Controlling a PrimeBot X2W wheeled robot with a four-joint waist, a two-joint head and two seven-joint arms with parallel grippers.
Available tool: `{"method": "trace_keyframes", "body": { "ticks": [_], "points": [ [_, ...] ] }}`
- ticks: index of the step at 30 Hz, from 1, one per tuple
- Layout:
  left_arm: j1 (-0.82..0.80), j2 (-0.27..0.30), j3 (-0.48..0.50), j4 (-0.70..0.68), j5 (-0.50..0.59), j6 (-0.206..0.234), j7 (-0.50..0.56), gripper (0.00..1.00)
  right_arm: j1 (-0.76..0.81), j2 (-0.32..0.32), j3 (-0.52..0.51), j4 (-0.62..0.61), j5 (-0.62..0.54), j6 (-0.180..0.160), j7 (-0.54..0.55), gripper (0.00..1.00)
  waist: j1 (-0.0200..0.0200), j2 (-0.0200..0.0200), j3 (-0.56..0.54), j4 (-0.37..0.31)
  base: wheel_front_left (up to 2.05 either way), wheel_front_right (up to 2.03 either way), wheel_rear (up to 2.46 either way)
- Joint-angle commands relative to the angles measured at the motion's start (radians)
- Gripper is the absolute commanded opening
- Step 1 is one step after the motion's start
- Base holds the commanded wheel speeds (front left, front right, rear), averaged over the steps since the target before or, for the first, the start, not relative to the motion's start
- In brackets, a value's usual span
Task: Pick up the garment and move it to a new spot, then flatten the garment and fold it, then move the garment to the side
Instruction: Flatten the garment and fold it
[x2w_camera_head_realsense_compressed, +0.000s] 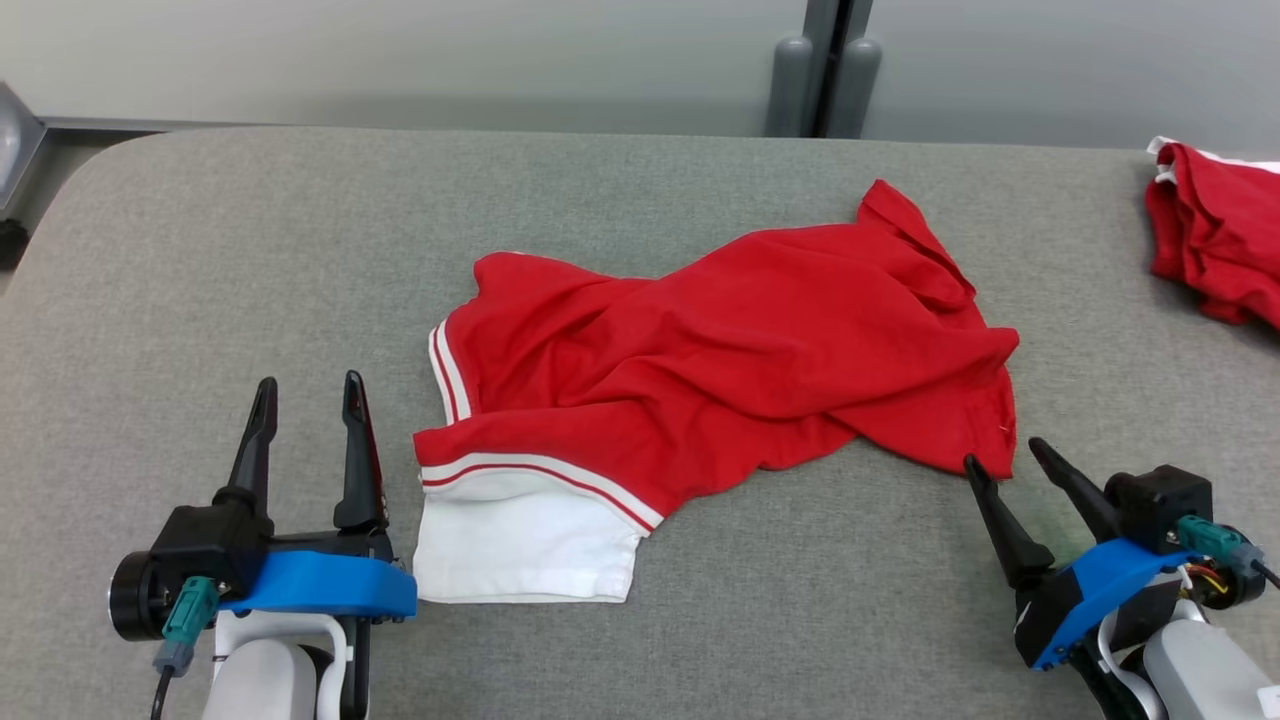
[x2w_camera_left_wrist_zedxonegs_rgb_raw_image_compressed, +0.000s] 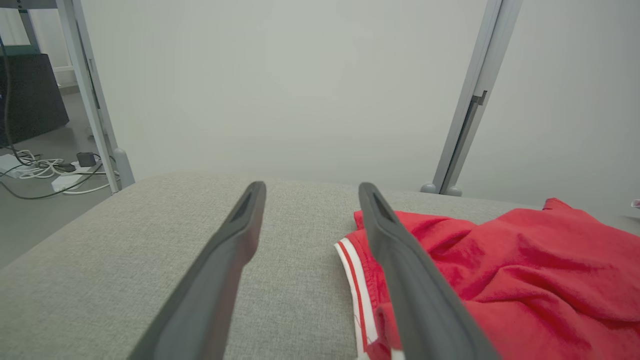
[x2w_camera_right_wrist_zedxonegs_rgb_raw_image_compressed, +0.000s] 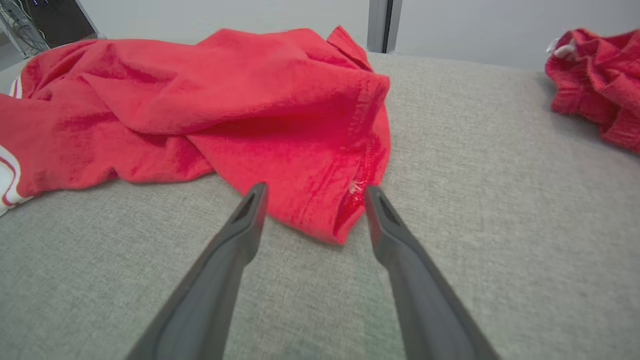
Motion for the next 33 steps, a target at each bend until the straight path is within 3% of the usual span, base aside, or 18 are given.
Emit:
{"method": "trace_keyframes", "body": {
  "ticks": [1, 7, 8, 10, 19, 24, 33],
  "points": [
    [-0.018, -0.002, -0.001, -0.001, 0.003, 0.001, -0.004, 1.0, -0.006, 0.001, 0.0, 0.006, -0.004, 0.0, 0.003, 1.0, 0.0001, 0.0, 0.005, 0.007, 0.0, 0.0, 0.0],
    [-0.024, -0.003, -0.002, 0.0, 0.001, 0.002, -0.004, 1.0, -0.051, 0.016, 0.023, 0.069, -0.008, 0.0, 0.006, 1.0, 0.0001, 0.0, 0.02, 0.021, 0.0, 0.0, 0.0],
    [-0.026, -0.003, -0.002, 0.001, 0.001, 0.002, -0.004, 1.0, -0.058, 0.018, 0.033, 0.08, -0.005, 0.0, 0.009, 0.47, 0.0001, 0.0, 0.022, 0.021, 0.0, 0.0, 0.0],
    [-0.028, -0.003, -0.001, 0.003, 0.002, 0.003, -0.004, 1.0, -0.078, 0.014, 0.051, 0.103, -0.006, 0.0, 0.005, 0.0, 0.0001, 0.0, 0.023, 0.022, 0.0, 0.0, 0.0],
    [-0.005, -0.003, 0.002, 0.022, 0.011, -0.002, -0.004, 1.0, -0.083, 0.022, 0.159, 0.121, 0.047, 0.0, -0.035, 0.0, 0.0001, 0.0, -0.028, -0.007, 0.0, 0.0, 0.0],
    [0.025, -0.003, 0.002, 0.027, 0.009, -0.005, -0.004, 1.0, 0.072, -0.007, 0.204, -0.054, 0.098, 0.0, -0.008, 0.0, 0.0001, 0.0, -0.077, -0.046, 0.0, 0.0, 0.0],
    [0.043, 0.0, 0.015, 0.013, 0.011, -0.009, -0.004, 1.0, 0.368, -0.009, 0.118, -0.395, 0.074, 0.0, 0.16, 0.0, 0.0001, 0.0, -0.08, -0.091, 0.0, 0.0, 0.0]
  ]
}}
